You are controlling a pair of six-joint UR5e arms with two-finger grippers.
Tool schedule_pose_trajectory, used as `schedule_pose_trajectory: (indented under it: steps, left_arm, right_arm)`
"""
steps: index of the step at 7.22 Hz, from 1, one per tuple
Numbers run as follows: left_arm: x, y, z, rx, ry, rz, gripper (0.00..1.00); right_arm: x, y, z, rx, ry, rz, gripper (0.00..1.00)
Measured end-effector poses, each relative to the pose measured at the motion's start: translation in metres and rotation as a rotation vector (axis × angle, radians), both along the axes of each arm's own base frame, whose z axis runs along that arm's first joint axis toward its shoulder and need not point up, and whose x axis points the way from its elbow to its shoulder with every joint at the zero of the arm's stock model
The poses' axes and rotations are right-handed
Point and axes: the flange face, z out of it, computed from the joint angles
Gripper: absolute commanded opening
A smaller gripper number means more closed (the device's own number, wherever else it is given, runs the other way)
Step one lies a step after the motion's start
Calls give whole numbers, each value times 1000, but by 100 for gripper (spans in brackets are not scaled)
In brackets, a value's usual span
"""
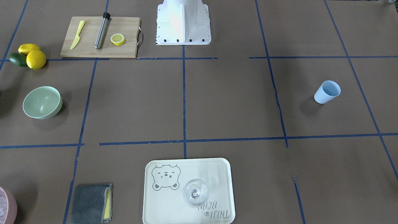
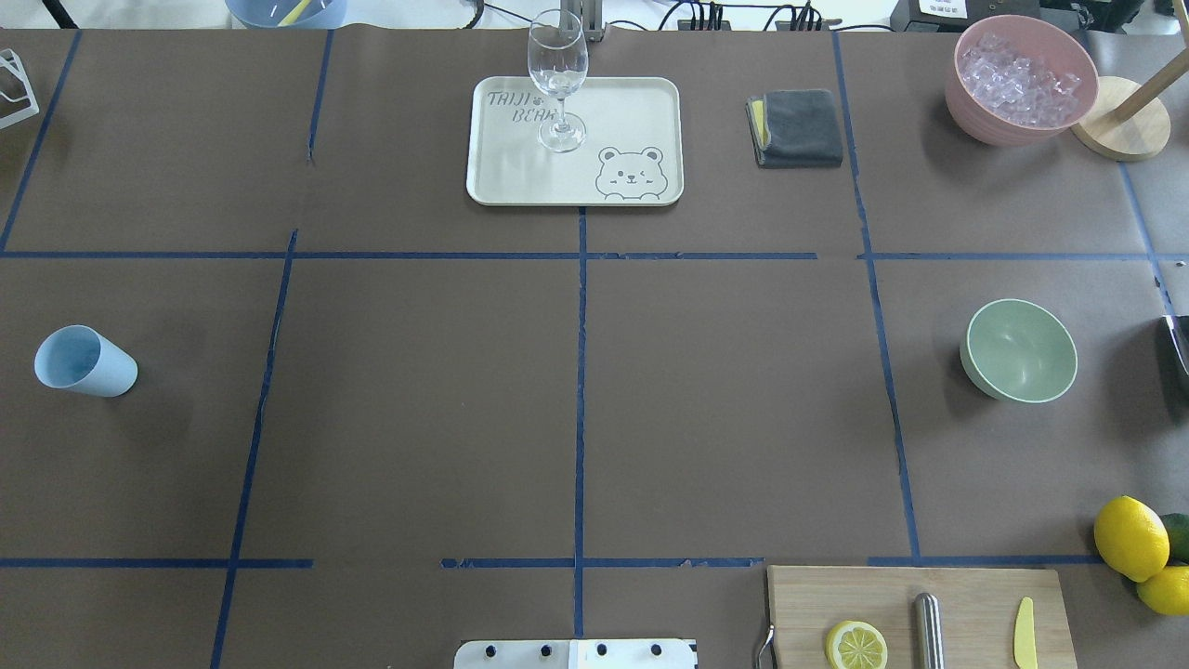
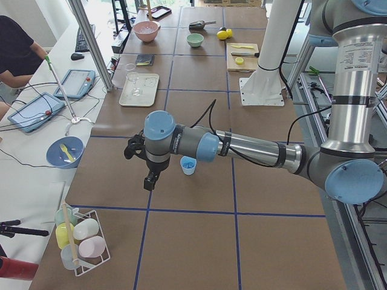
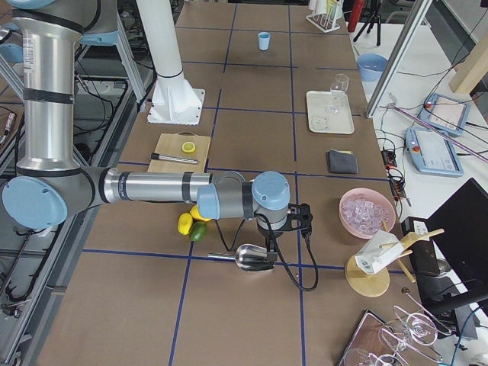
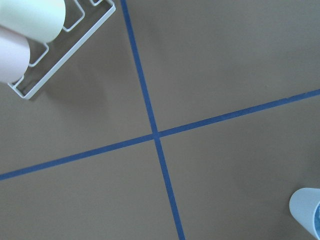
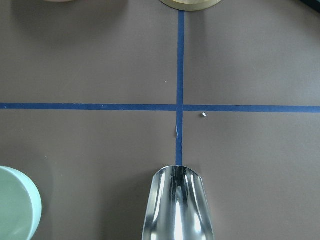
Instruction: Pour ice into bowl
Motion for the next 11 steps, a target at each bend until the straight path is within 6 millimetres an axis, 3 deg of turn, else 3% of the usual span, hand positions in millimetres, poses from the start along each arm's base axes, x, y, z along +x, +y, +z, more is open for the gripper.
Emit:
schedule_pose_trajectory:
  steps: [2, 6, 8, 9, 11]
  left_arm:
    - [27, 5, -35, 89, 21, -17, 100]
    - [116, 83, -97, 83, 60, -171, 100]
    - [140, 124, -103, 27, 108, -285, 100]
    - [150, 138, -98, 16, 128, -342, 100]
    - [170, 157, -88, 10, 133, -418, 100]
  right_arm:
    - [-31, -11, -24, -26, -39, -3, 100]
    - [-95, -32, -63, -90, -86, 73, 100]
    - [-156, -21, -63, -83, -81, 116, 100]
    - [-182, -9, -54, -70, -85, 139, 100]
    - [-210, 12, -28, -61, -120, 162, 100]
